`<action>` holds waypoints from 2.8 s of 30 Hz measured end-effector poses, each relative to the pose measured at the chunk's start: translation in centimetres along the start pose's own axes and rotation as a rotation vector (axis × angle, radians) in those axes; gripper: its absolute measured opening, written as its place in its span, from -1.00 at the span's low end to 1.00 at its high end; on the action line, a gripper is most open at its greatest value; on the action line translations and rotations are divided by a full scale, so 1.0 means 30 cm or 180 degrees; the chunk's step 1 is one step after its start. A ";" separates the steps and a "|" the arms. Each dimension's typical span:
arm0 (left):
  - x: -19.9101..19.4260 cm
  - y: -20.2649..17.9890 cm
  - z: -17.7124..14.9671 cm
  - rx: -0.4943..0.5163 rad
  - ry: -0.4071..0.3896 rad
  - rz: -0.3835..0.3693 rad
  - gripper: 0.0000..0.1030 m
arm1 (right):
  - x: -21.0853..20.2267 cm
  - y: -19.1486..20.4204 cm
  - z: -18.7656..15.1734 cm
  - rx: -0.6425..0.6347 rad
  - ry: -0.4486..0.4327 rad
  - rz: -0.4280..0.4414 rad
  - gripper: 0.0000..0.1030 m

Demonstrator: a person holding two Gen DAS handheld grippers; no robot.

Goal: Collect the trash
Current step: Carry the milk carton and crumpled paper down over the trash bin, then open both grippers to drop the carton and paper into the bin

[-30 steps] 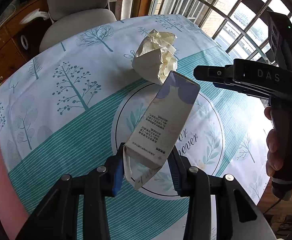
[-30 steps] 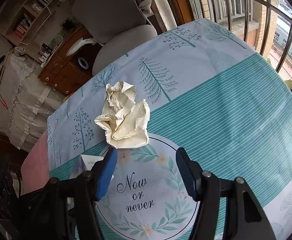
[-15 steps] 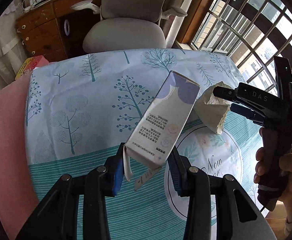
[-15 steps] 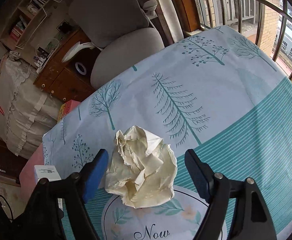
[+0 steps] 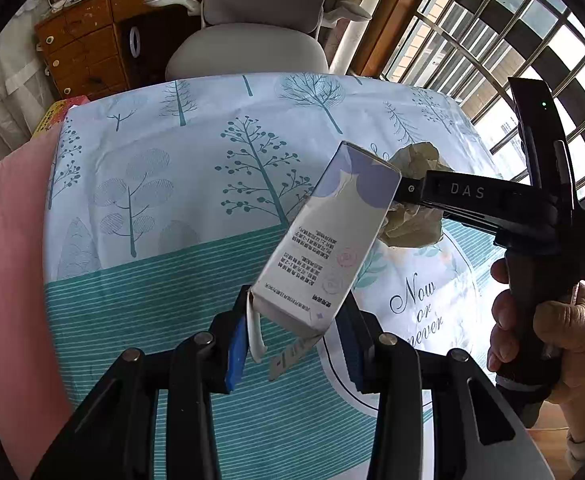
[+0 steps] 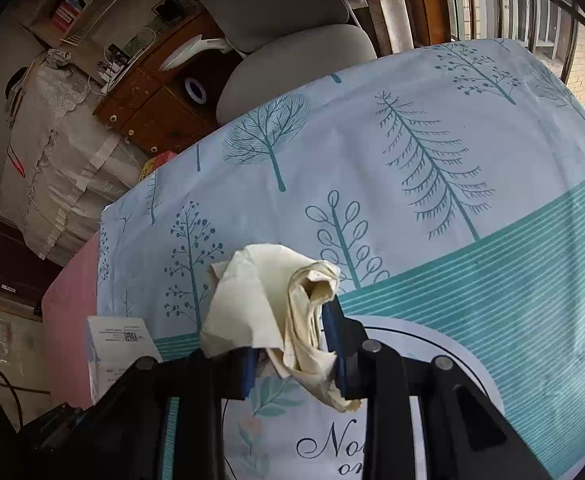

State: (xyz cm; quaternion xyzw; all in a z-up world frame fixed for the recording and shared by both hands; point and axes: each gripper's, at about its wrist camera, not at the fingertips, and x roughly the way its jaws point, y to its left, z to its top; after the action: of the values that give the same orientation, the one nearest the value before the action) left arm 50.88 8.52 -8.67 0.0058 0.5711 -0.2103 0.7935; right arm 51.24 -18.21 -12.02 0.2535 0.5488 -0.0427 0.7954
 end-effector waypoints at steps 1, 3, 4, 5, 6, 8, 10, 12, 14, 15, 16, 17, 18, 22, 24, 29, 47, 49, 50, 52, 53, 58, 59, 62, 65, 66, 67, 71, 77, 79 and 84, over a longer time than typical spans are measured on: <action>-0.011 -0.006 -0.010 -0.0003 -0.0012 0.0004 -0.26 | -0.014 0.004 -0.014 -0.0028 -0.0009 0.0024 -0.52; -0.039 -0.017 -0.038 -0.0011 -0.0037 0.0017 -0.26 | -0.053 0.007 -0.046 -0.0093 -0.0034 0.0046 -0.53; -0.056 -0.022 -0.054 -0.0025 -0.0048 0.0022 -0.26 | -0.079 0.009 -0.067 -0.0132 -0.0046 0.0055 -0.53; -0.071 -0.030 -0.070 -0.0039 -0.0056 0.0029 -0.26 | -0.107 0.008 -0.090 -0.0168 -0.0061 0.0062 -0.53; -0.089 -0.038 -0.088 -0.0057 -0.0065 0.0038 -0.26 | -0.135 0.004 -0.113 -0.0194 -0.0068 0.0071 -0.54; -0.124 -0.062 -0.131 -0.0085 -0.0082 0.0054 -0.26 | -0.194 -0.009 -0.164 -0.0239 -0.0072 0.0112 -0.54; -0.169 -0.094 -0.188 -0.0102 -0.0108 0.0081 -0.26 | -0.263 -0.037 -0.226 -0.0256 -0.0072 0.0184 -0.54; -0.212 -0.133 -0.248 -0.0131 -0.0138 0.0108 -0.26 | -0.332 -0.058 -0.293 -0.0290 -0.0085 0.0232 -0.54; -0.255 -0.178 -0.314 -0.0169 -0.0168 0.0138 -0.26 | -0.404 -0.091 -0.372 -0.0323 -0.0103 0.0282 -0.54; -0.279 -0.205 -0.351 -0.0192 -0.0189 0.0163 -0.26 | -0.441 -0.108 -0.416 -0.0337 -0.0116 0.0302 -0.54; -0.303 -0.235 -0.389 -0.0219 -0.0212 0.0185 -0.26 | -0.477 -0.128 -0.459 -0.0355 -0.0118 0.0323 -0.54; -0.325 -0.264 -0.429 -0.0250 -0.0231 0.0198 -0.26 | -0.512 -0.149 -0.503 -0.0369 -0.0113 0.0342 -0.54; -0.347 -0.294 -0.474 -0.0291 -0.0252 0.0203 -0.26 | -0.548 -0.173 -0.545 -0.0382 -0.0102 0.0368 -0.54; -0.424 -0.428 -0.654 -0.0419 -0.0333 0.0210 -0.26 | -0.691 -0.268 -0.710 -0.0518 -0.0049 0.0465 -0.54; -0.453 -0.499 -0.750 -0.0483 -0.0365 0.0207 -0.26 | -0.768 -0.317 -0.787 -0.0595 -0.0048 0.0506 -0.54; -0.501 -0.660 -0.976 -0.0636 -0.0390 0.0197 -0.26 | -0.917 -0.425 -0.968 -0.0788 -0.0014 0.0542 -0.54; -0.458 -0.863 -1.437 -0.0521 0.0126 0.0346 -0.26 | -0.896 -0.623 -1.399 -0.0703 0.0552 0.0460 -0.54; -0.412 -0.848 -1.464 -0.0545 0.0231 0.0311 -0.26 | -0.847 -0.628 -1.431 -0.0648 0.0646 0.0430 -0.54; -0.387 -0.840 -1.478 -0.0546 0.0284 0.0297 -0.26 | -0.819 -0.632 -1.445 -0.0610 0.0690 0.0412 -0.54; -0.329 -0.822 -1.501 -0.0534 0.0378 0.0286 -0.26 | -0.759 -0.643 -1.472 -0.0521 0.0766 0.0382 -0.54; -0.300 -0.813 -1.511 -0.0529 0.0408 0.0270 -0.26 | -0.726 -0.648 -1.483 -0.0486 0.0794 0.0366 -0.54; -0.112 -0.764 -1.558 -0.0501 0.0523 0.0190 -0.26 | -0.528 -0.686 -1.534 -0.0297 0.0926 0.0260 -0.54; -0.068 -0.753 -1.566 -0.0498 0.0546 0.0176 -0.26 | -0.485 -0.697 -1.545 -0.0258 0.0941 0.0224 -0.54; 0.075 -0.721 -1.594 -0.0492 0.0623 0.0121 -0.26 | -0.352 -0.746 -1.577 -0.0106 0.0996 0.0108 -0.53; 0.216 -0.702 -1.617 -0.0499 0.0689 0.0067 -0.25 | -0.230 -0.811 -1.601 0.0063 0.1042 0.0020 -0.52; 0.262 -0.697 -1.624 -0.0497 0.0709 0.0060 -0.25 | -0.192 -0.835 -1.611 0.0105 0.1046 -0.0009 -0.51; 0.306 -0.692 -1.629 -0.0489 0.0740 0.0058 -0.25 | -0.158 -0.855 -1.618 0.0149 0.1055 -0.0027 -0.51; 0.453 -0.672 -1.648 -0.0502 0.0837 0.0052 -0.25 | -0.040 -0.922 -1.631 0.0331 0.1120 -0.0049 -0.46; 0.567 -0.633 -1.671 -0.0542 0.0874 0.0089 -0.23 | 0.063 -0.954 -1.638 0.0447 0.1139 -0.0085 -0.35; 0.591 -0.618 -1.674 -0.0580 0.0877 0.0084 -0.19 | 0.080 -0.966 -1.643 0.0496 0.1148 -0.0075 -0.14; 0.608 -0.583 -1.683 -0.0651 0.0822 0.0123 0.61 | 0.084 -0.970 -1.645 0.0465 0.1060 -0.0074 0.19</action>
State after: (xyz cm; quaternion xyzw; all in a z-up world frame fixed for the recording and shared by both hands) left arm 4.02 -0.80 -38.76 -0.0370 0.6866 -0.1333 0.7138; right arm 0.14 -20.70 -37.93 0.3079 0.6712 -0.0492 0.6725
